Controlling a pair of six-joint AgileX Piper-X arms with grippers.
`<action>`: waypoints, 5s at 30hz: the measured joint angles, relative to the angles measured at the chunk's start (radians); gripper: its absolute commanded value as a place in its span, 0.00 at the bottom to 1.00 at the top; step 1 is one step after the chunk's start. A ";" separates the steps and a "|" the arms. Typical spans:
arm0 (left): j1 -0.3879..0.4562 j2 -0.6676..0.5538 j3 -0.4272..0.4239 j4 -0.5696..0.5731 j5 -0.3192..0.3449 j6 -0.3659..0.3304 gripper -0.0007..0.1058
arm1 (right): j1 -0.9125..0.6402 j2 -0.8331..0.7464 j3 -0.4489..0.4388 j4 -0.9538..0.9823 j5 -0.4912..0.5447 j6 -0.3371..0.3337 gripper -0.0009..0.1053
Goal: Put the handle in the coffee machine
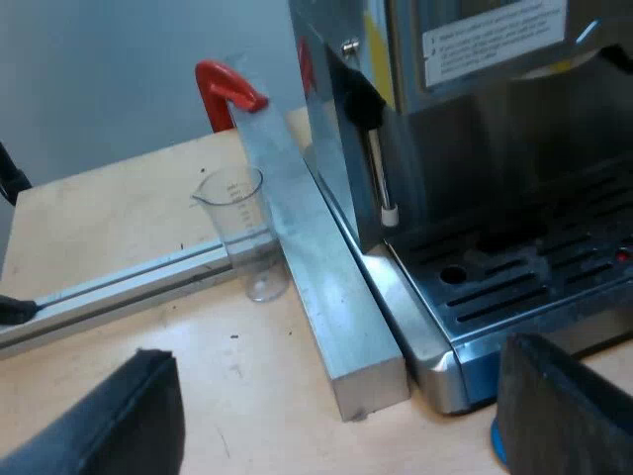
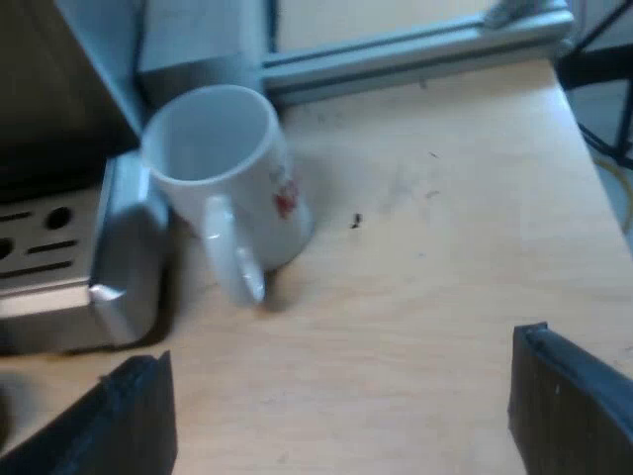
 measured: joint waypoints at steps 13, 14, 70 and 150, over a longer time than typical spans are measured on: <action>-0.234 0.171 -0.161 0.002 0.103 0.000 0.64 | 0.184 0.261 -0.215 0.187 -0.021 0.000 0.68; -0.253 0.186 -0.166 0.001 0.116 0.000 0.64 | 0.196 0.281 -0.236 0.208 -0.022 -0.003 0.68; -0.715 0.455 -0.103 0.054 0.441 0.007 0.64 | 0.970 0.967 -0.356 0.260 0.173 0.276 0.32; -0.715 0.455 -0.103 0.056 0.345 0.007 0.64 | 1.090 1.268 -0.023 -0.405 0.043 0.592 0.01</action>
